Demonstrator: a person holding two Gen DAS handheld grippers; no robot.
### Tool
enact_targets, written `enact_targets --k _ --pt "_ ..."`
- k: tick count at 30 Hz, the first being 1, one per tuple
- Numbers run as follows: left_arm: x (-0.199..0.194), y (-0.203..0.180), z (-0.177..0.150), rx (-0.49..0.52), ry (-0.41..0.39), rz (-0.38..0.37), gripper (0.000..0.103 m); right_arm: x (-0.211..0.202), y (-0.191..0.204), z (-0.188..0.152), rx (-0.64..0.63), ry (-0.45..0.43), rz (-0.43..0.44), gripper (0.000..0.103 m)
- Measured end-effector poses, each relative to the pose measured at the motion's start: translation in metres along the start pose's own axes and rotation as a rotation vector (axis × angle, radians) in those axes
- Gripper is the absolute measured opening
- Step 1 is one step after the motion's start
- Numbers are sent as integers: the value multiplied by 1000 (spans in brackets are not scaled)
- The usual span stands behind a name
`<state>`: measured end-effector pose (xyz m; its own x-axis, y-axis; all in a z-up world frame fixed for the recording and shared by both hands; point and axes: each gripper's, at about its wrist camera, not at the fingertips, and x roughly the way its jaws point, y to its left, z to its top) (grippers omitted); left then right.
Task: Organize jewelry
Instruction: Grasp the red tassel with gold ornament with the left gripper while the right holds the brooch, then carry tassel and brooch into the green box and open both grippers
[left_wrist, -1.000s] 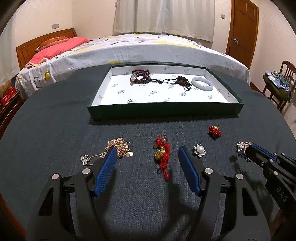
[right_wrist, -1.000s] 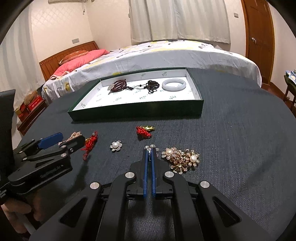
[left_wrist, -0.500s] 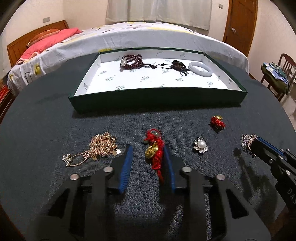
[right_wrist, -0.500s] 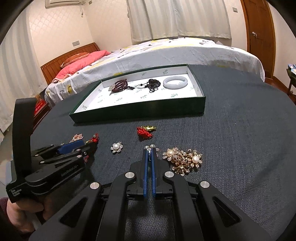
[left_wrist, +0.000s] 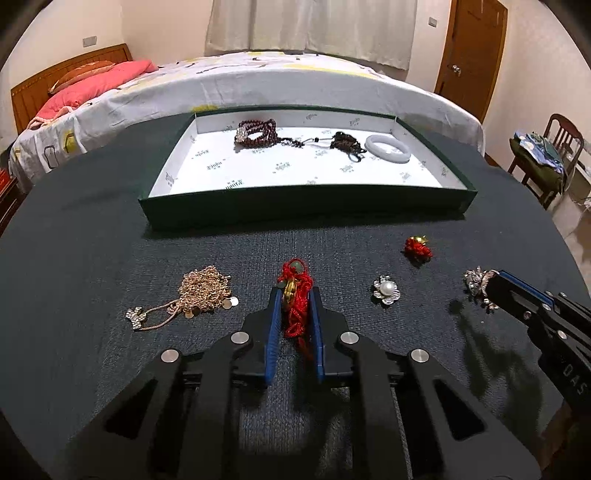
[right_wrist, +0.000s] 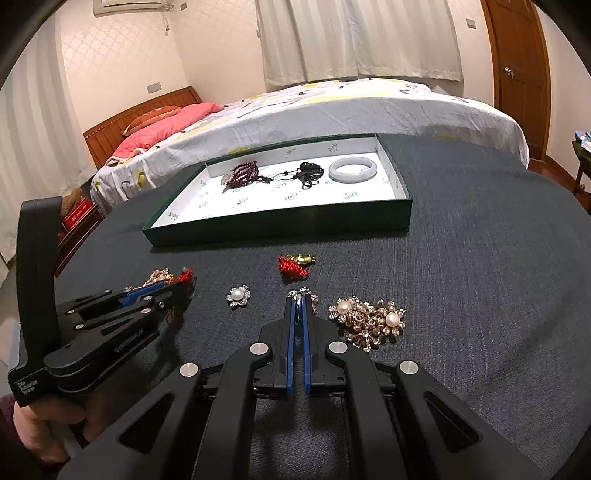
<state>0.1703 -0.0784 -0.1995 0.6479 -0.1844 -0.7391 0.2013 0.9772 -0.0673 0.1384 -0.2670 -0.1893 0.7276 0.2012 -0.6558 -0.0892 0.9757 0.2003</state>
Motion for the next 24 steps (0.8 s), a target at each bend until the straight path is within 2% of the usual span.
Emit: enact_targets --k 12,24 --pt "-32 6 32 -17 -103 -20 15 -9 12 26 -26 -60 12 4" --pt "-20 28 88 -23 -180 24 15 22 42 91 -105 -148 37 4"
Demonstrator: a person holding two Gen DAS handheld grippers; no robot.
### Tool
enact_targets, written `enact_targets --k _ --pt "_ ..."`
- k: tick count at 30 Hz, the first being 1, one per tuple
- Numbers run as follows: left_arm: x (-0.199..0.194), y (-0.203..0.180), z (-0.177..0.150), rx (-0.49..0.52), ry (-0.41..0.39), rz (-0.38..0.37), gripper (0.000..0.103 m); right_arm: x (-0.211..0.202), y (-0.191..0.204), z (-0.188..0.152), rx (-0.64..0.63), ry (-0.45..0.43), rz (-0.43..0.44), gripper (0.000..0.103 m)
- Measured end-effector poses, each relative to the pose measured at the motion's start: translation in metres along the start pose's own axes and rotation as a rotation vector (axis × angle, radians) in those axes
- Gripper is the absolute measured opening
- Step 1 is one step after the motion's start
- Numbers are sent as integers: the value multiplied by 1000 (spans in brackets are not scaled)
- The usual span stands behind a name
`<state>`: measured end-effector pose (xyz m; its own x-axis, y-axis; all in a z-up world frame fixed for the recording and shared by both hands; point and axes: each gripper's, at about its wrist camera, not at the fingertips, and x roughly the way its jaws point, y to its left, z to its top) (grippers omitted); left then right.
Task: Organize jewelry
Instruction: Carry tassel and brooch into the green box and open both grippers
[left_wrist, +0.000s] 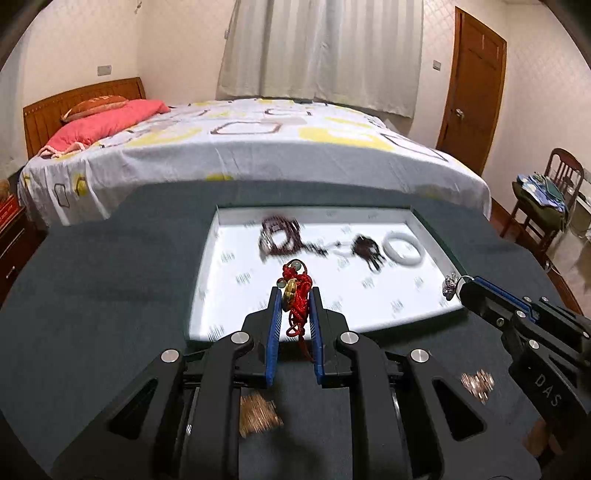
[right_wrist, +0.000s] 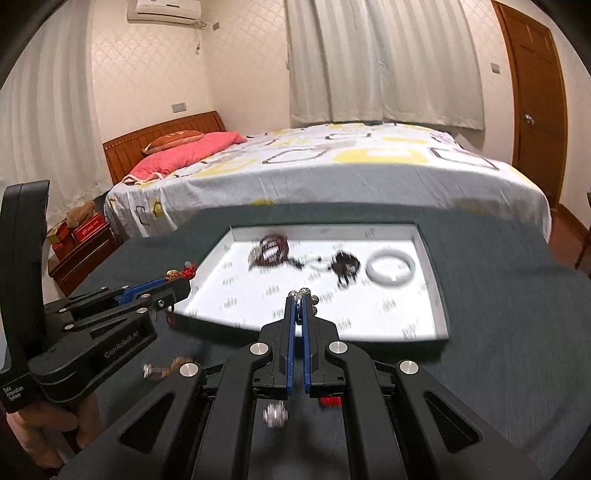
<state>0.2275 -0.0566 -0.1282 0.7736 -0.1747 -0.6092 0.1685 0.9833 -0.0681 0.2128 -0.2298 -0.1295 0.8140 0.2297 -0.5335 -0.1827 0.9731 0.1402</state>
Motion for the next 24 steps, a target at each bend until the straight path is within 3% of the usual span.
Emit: enact_targets --k 8,16,24 --pt "44 12 30 19 -6 34 15 63 4 34 -14 7 5 4" --pt "97 22 29 23 85 46 15 122 2 27 5 109 3 4" --pt "122 30 24 9 148 39 15 151 4 20 -10 197 -8 4"
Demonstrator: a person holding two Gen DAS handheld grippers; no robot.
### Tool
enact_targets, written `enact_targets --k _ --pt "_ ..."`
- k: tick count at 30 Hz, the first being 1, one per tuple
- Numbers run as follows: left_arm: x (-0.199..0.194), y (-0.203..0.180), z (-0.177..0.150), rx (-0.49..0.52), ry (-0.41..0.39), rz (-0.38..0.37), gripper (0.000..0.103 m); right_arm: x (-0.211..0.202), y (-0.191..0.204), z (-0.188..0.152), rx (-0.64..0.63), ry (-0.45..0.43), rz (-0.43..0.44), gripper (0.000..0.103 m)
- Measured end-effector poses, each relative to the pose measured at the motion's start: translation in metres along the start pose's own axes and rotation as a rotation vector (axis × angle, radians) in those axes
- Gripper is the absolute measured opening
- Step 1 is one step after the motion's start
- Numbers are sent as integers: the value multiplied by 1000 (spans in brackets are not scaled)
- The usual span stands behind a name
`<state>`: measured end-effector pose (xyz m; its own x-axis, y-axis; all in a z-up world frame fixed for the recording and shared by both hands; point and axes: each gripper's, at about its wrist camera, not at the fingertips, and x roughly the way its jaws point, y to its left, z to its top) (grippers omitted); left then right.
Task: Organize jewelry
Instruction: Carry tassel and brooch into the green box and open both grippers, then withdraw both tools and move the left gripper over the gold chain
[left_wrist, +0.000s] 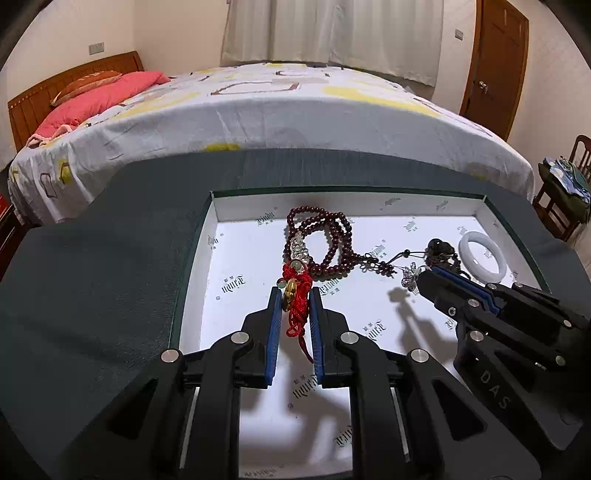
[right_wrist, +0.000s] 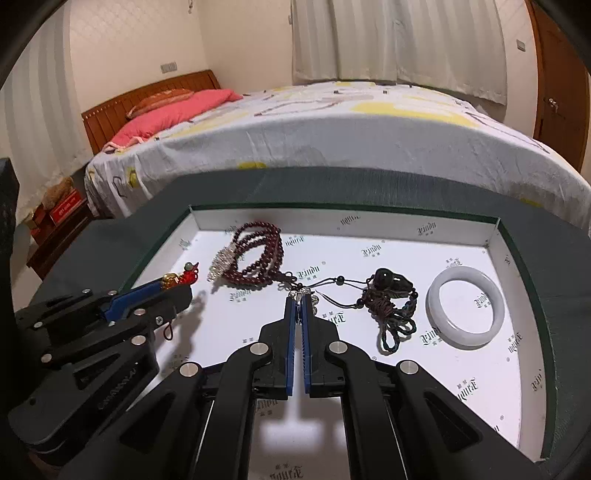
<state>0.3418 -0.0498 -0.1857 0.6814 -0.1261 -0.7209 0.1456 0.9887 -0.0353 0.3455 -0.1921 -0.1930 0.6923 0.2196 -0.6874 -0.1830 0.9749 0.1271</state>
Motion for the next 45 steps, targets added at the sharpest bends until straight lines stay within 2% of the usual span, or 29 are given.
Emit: enact_targets --k 11,15,17,19,21,26,30,33,45 --pt "17 -2 -5 12 35 2 16 11 -6 -1 10 47 -1 4" --pt "19 -3 -6 14 46 1 19 15 -10 1 38 60 14 4" --pt "18 -3 -6 13 41 3 36 14 -11 1 41 61 18 6" --pt "16 -3 -6 10 32 4 47 14 -10 0 43 64 24 6" --pt "14 -3 -6 9 26 3 48 13 -10 -1 49 63 27 6" --pt "7 -2 -6 5 13 1 59 4 -11 1 58 47 36 7" --pt "-4 2 -4 -2 -14 11 63 -10 -16 1 74 13 23 34" --pt "-12 5 -3 -12 -22 3 69 -19 -19 1 84 -3 21 43" --pt "-63 15 -5 -25 -100 11 71 -75 -16 -3 76 -87 15 49"
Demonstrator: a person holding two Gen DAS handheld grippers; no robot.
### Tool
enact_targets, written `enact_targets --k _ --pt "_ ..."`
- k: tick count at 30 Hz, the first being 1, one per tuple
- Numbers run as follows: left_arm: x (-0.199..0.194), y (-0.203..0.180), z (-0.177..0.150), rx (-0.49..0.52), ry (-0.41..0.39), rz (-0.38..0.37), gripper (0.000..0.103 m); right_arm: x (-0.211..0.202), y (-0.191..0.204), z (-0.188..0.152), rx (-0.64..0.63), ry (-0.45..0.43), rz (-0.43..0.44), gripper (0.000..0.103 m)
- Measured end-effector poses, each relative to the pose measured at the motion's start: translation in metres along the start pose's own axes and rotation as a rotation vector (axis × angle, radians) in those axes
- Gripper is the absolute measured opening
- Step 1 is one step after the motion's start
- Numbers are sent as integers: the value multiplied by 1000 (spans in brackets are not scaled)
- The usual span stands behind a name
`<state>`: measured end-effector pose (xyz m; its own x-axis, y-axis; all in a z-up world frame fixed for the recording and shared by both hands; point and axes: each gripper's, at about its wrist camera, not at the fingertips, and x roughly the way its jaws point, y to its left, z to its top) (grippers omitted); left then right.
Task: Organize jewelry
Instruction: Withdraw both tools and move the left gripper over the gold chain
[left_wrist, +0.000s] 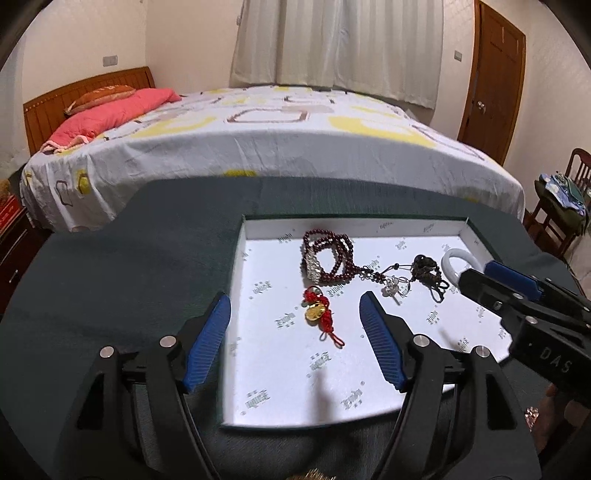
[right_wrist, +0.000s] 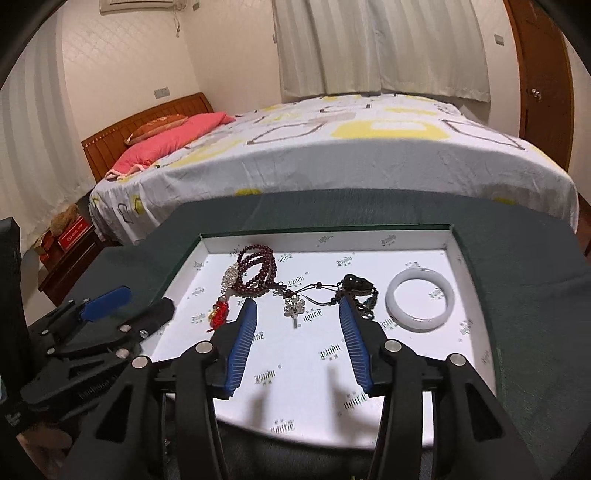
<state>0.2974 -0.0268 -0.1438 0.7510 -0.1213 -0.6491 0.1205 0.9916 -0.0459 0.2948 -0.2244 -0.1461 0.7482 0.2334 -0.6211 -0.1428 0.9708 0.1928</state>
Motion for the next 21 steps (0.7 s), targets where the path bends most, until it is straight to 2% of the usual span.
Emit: enact_targets --k 6,12,21 --pt "-30 18 -7 -42 -21 12 71 -29 1 -15 -6 -26 -14 49" --pt "-59 31 -21 -62 -46 56 71 -54 1 -39 -23 -34 -42 49" --pt "-81 44 -55 -83 1 93 70 -81 -10 -81 5 -5 -54 50"
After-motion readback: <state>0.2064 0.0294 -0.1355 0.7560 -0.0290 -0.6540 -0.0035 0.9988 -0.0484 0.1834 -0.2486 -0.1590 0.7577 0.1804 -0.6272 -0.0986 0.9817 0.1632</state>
